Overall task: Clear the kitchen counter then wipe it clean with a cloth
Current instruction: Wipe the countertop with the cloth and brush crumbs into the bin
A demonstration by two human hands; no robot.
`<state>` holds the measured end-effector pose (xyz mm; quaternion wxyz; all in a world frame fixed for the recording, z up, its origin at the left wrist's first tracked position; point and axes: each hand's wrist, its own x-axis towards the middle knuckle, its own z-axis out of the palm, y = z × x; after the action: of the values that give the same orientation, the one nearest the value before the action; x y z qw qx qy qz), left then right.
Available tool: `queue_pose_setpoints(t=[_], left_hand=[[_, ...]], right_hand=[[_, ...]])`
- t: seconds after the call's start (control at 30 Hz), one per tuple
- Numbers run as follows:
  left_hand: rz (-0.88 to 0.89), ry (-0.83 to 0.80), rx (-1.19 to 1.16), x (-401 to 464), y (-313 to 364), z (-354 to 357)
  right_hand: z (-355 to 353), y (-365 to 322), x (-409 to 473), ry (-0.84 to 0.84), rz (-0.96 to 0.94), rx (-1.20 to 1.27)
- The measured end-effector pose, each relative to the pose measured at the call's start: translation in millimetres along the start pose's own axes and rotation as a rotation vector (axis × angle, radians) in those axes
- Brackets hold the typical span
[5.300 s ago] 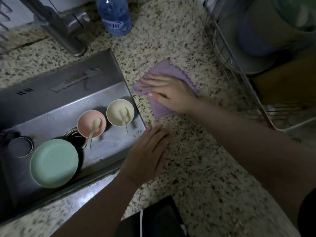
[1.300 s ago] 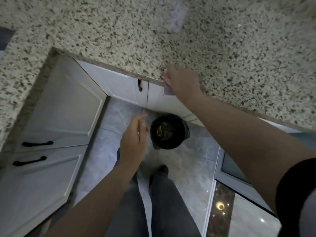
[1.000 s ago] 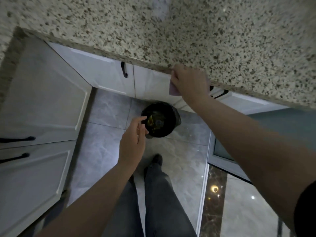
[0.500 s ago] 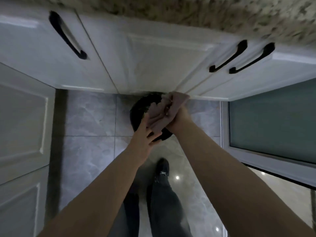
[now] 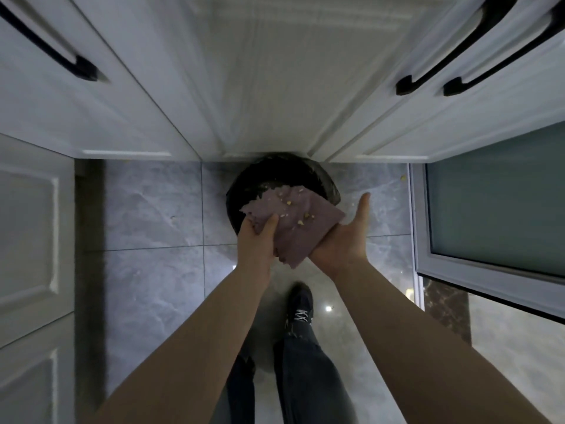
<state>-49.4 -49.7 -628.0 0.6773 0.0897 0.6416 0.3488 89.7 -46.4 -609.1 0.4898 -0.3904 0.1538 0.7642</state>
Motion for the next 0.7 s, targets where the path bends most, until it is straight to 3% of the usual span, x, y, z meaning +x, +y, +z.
queue_pose_setpoints(t=[0.1,0.17,0.2,0.23,0.27,0.3,0.33,0.37,0.4,0.47,0.5,0.53,0.6,0.63,0.67,0.7], left_hand=[[-0.02,0.045,0.136,7,-10,3],[-0.038,0.215,0.321,12,-16,7],[0.036,0.327,0.457,11,-16,9],[0.23,0.368,0.593,10,-16,12],[0.492,0.235,0.699,8,-13,17],[0.707,-0.013,0.762,6,-12,24],[0.789,-0.286,0.811,6,-15,30],[0.741,-0.479,0.884,9,-17,33],[0.622,-0.544,0.973,14,-18,34],[0.301,-0.306,1.286,28,-20,30],[0.265,-0.171,1.446,29,-18,30],[0.352,-0.117,1.466,25,-17,34],[0.604,-0.299,1.228,17,-13,48],[0.559,-0.446,1.136,13,-14,54],[0.356,-0.507,1.069,14,-11,57],[0.104,-0.436,1.079,21,-9,58]], right_hand=[[-5,4,6,0.232,-0.046,-0.095],[-9,6,11,0.328,-0.076,-0.106],[-10,6,12,0.343,-0.086,-0.094],[-10,6,13,0.346,-0.089,-0.09],[-10,6,12,0.329,-0.072,-0.077],[-8,8,11,0.301,-0.038,-0.06],[-7,8,10,0.273,-0.008,-0.043],[-6,8,10,0.274,-0.004,-0.032],[-4,6,10,0.283,-0.012,-0.021],[-3,0,6,0.292,-0.027,0.022],[-4,-4,4,0.298,-0.027,0.024],[-6,-8,3,0.31,-0.028,0.015],[-5,-11,0,0.308,-0.018,-0.018],[-2,-9,-2,0.294,-0.025,-0.025],[0,-7,-4,0.278,-0.039,-0.014],[1,-5,-8,0.267,-0.04,0.001]])
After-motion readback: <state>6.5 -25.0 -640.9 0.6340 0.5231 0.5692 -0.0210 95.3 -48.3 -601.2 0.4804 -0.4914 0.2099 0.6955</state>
